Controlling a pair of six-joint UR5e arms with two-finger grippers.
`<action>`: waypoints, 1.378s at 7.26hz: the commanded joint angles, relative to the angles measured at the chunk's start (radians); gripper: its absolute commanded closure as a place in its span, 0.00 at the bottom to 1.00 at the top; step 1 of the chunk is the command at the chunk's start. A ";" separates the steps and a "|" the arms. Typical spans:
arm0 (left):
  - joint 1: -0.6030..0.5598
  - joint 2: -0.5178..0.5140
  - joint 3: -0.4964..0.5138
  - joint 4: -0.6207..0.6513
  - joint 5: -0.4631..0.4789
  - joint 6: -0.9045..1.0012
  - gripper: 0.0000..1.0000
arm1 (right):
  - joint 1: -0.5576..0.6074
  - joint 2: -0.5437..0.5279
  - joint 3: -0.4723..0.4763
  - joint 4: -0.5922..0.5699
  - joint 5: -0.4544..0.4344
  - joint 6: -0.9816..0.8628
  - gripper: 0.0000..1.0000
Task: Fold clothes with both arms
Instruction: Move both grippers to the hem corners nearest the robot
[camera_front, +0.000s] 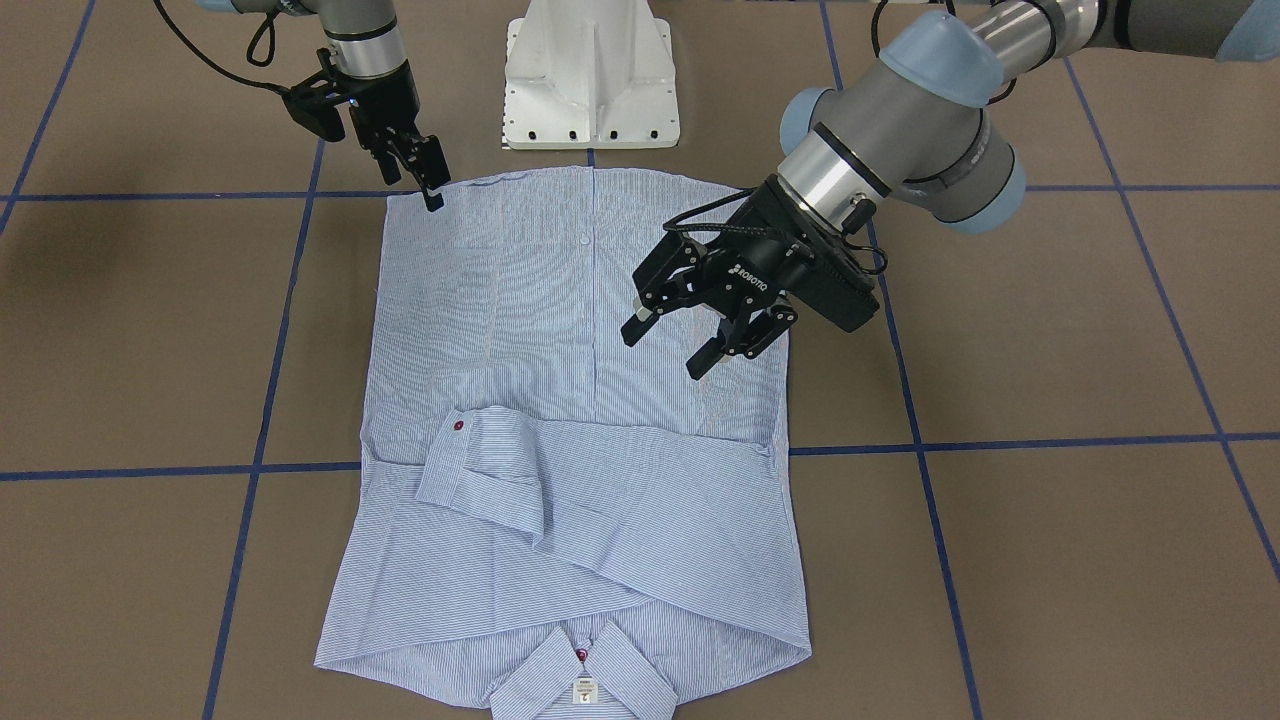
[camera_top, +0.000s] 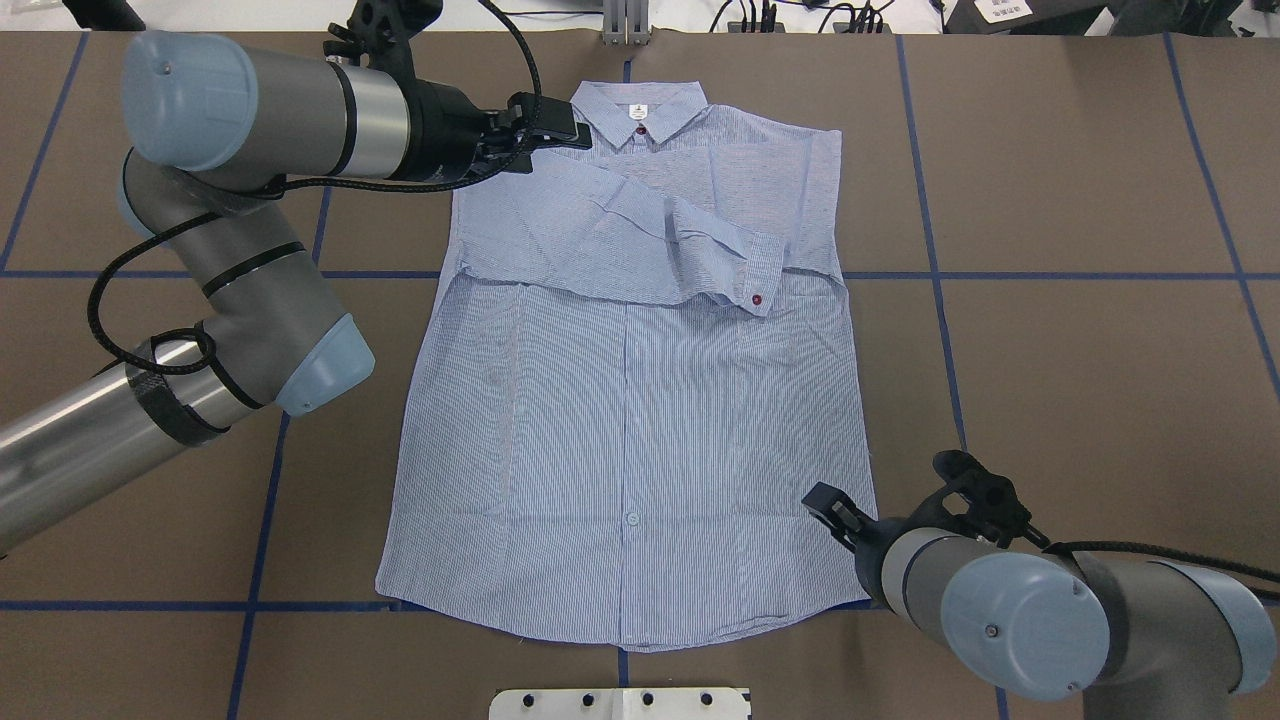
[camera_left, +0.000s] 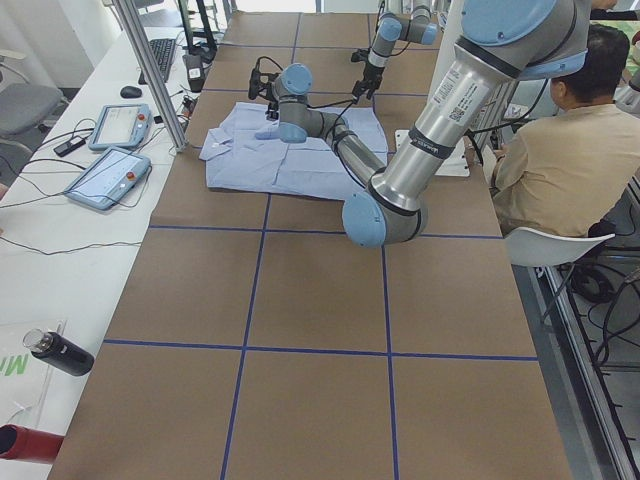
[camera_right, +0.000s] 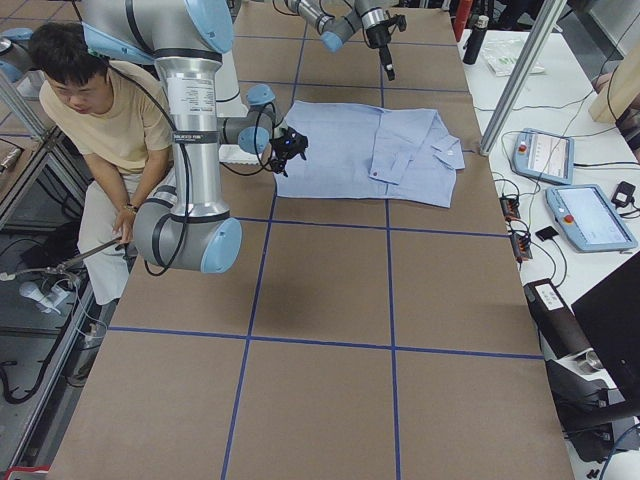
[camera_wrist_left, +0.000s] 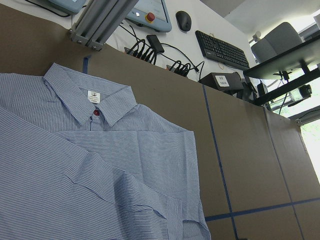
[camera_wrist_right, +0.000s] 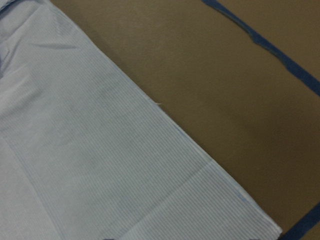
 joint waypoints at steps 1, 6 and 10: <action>0.000 0.010 -0.005 0.001 0.001 0.016 0.16 | -0.016 -0.041 -0.030 0.015 -0.015 0.052 0.18; -0.003 0.053 -0.039 0.001 0.004 0.017 0.17 | -0.020 -0.047 -0.090 0.150 -0.001 0.078 0.19; -0.001 0.056 -0.040 0.001 0.010 0.014 0.17 | -0.037 -0.073 -0.090 0.150 0.010 0.087 0.19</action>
